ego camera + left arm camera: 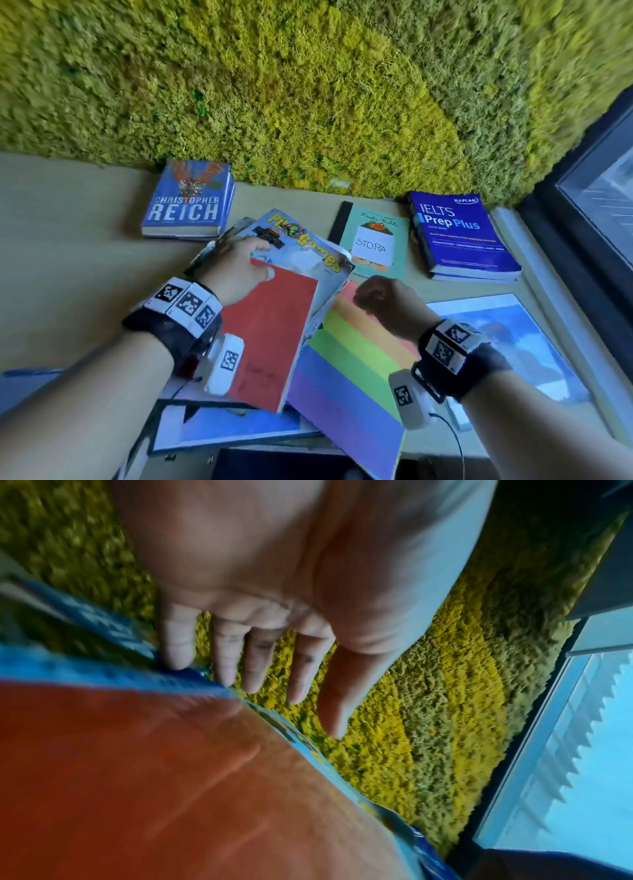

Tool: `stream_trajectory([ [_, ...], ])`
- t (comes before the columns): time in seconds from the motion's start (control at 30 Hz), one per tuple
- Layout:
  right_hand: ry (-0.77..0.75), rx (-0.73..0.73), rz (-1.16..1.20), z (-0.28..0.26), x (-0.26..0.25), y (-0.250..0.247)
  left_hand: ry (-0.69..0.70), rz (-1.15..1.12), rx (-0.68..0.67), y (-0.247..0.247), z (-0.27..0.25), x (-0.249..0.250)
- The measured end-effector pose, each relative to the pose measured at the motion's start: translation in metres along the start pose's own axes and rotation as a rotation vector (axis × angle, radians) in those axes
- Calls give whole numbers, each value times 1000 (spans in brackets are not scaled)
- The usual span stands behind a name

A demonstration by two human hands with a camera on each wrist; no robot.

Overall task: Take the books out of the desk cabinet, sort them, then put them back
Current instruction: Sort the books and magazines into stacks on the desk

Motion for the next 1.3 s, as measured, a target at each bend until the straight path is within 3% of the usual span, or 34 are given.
stream_trajectory([
  [0.1,52,-158,246,-11,-28,38,-57,217,-67,-8,-4,-20],
  [0.2,83,-276,279,-24,-47,73,-118,281,-100,-8,-13,-44],
  [0.4,222,-221,430,-23,-37,89,-174,-41,-69,9,-16,-63],
  [0.53,302,-192,624,-29,-21,77,-60,-461,-57,14,-28,-49],
  [0.67,299,-200,825,-30,-20,58,90,-638,-202,24,-50,-29],
  [0.77,277,-177,940,-22,-46,51,88,-803,-276,22,-61,-33],
  [0.9,251,-205,1025,-1,-97,76,-54,-902,-115,-8,-68,-84],
  [1.07,202,-454,892,13,-175,164,-258,-820,180,-51,-88,-181],
  [1.17,130,-515,757,14,-216,211,-351,-690,248,-61,-101,-231],
  [1.3,70,-540,639,17,-248,251,-428,-583,234,-65,-104,-278],
])
Point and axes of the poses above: each hand's wrist, its own z-axis towards the middle knuckle, its own y-axis out of the palm, x = y × z, the point moved 6 cm from there along z, towards the middle knuckle, and after that the axes turned 13 degrees about z, right-handed, at the moved point
